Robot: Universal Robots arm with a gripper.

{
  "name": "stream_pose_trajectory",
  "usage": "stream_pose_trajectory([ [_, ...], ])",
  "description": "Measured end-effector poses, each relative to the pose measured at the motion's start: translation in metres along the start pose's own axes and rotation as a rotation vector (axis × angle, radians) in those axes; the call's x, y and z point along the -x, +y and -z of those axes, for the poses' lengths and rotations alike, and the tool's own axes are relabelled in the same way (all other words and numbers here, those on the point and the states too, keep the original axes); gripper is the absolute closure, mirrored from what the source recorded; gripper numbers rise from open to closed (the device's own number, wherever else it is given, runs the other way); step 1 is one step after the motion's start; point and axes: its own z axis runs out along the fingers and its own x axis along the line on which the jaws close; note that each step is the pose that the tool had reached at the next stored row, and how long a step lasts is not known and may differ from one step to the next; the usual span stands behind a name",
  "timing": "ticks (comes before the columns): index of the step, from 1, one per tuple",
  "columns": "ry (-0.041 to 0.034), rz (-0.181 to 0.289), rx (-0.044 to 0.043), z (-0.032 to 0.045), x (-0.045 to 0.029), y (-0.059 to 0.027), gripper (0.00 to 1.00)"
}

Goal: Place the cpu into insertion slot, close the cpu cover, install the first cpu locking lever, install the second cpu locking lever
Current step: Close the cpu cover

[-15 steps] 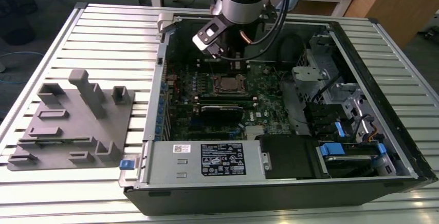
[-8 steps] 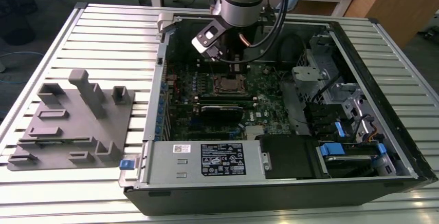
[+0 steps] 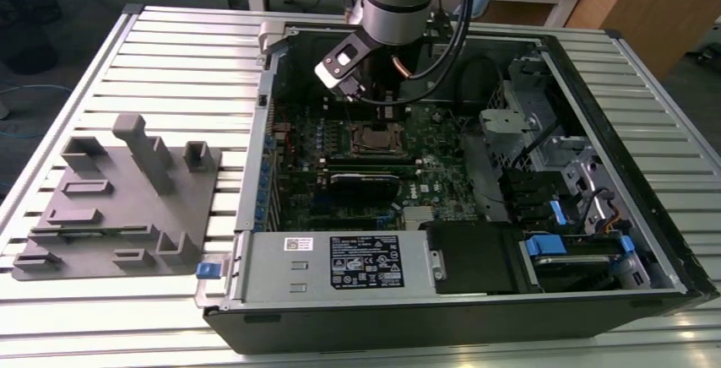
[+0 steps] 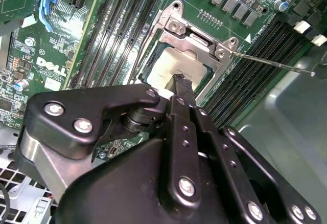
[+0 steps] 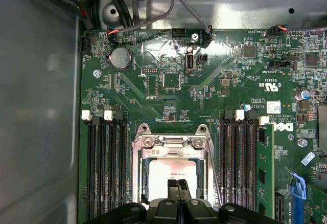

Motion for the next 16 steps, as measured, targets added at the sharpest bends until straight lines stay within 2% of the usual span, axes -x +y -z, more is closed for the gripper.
stream_pose_trajectory([
  [3, 0.0, 0.004, 0.0, 0.0, 0.0, 0.0, 0.9],
  [5, 0.0008, 0.025, -0.0007, -0.0001, 0.0, -0.0001, 0.9],
  [16, 0.0068, 0.217, -0.0058, -0.0004, 0.0, -0.0001, 0.9],
])
